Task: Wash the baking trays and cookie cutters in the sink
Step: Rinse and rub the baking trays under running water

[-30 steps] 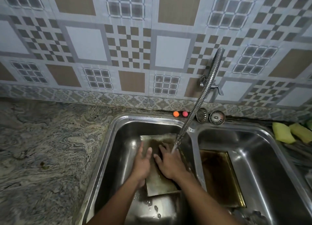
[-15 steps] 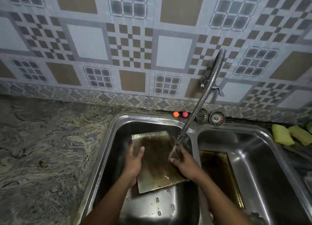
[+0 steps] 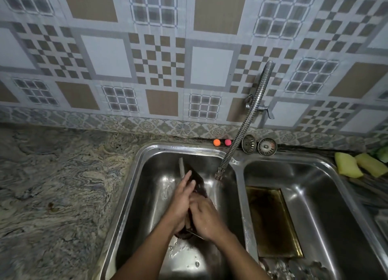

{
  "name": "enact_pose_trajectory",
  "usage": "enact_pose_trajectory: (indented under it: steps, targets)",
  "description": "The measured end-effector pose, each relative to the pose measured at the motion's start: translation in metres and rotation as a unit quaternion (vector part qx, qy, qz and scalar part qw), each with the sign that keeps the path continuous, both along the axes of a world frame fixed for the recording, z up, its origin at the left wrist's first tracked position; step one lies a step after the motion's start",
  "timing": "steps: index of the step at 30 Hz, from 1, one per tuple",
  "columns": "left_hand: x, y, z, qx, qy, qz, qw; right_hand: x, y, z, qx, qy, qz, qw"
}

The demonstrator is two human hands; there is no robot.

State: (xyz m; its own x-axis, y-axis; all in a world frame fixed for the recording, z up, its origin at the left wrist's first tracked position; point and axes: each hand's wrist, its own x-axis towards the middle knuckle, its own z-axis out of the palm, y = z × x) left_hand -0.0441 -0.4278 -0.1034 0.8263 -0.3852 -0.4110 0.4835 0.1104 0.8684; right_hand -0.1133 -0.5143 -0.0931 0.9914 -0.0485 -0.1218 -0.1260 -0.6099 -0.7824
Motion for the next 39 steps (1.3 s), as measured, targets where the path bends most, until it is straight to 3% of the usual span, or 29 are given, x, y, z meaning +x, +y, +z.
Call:
enact_pose_trajectory:
  steps: [2,6,11,13,17,20,22,24,26,33,36,39]
  targets:
    - [0.005,0.009,-0.003,-0.009,0.06,0.037,0.997,-0.012,0.004,-0.007,-0.033,0.019,0.026,0.999]
    - [0.01,0.023,-0.013,0.064,0.06,0.039,0.995,-0.025,0.001,-0.02,-0.045,0.03,0.067,0.996]
    - [0.004,0.028,-0.01,0.086,0.056,-0.001,0.995,0.013,-0.039,-0.041,-0.062,0.181,-0.108,0.975]
    - [0.0,0.026,-0.01,0.082,0.059,-0.028,0.995,0.032,-0.039,-0.04,-0.075,0.198,-0.131,0.969]
    - [0.003,0.022,0.003,0.099,-0.01,-0.023,0.995,0.046,-0.013,-0.022,-0.052,0.077,0.014,0.996]
    - [0.011,0.028,0.007,0.123,-0.028,0.027,0.992,0.031,-0.009,-0.026,-0.041,-0.001,0.054,0.998]
    - [0.015,0.03,0.009,0.132,-0.027,0.059,0.989,0.018,-0.023,-0.041,-0.023,0.03,0.008,0.999]
    - [0.015,0.025,0.011,0.127,-0.041,0.08,0.988,0.02,-0.044,-0.053,0.008,0.117,-0.108,0.987]
    - [0.011,0.012,0.014,0.123,-0.04,0.091,0.987,0.03,-0.051,-0.053,-0.03,0.179,-0.186,0.966]
    - [0.009,-0.02,0.018,-0.005,0.095,0.21,0.973,0.004,-0.016,-0.01,-0.044,-0.001,0.015,0.999]
    - [0.016,-0.019,-0.01,0.062,0.072,0.214,0.972,-0.003,-0.053,-0.036,-0.045,0.102,-0.046,0.993]
    - [0.014,-0.019,-0.037,0.072,0.08,0.21,0.972,0.016,-0.065,-0.05,-0.052,0.198,-0.117,0.972]
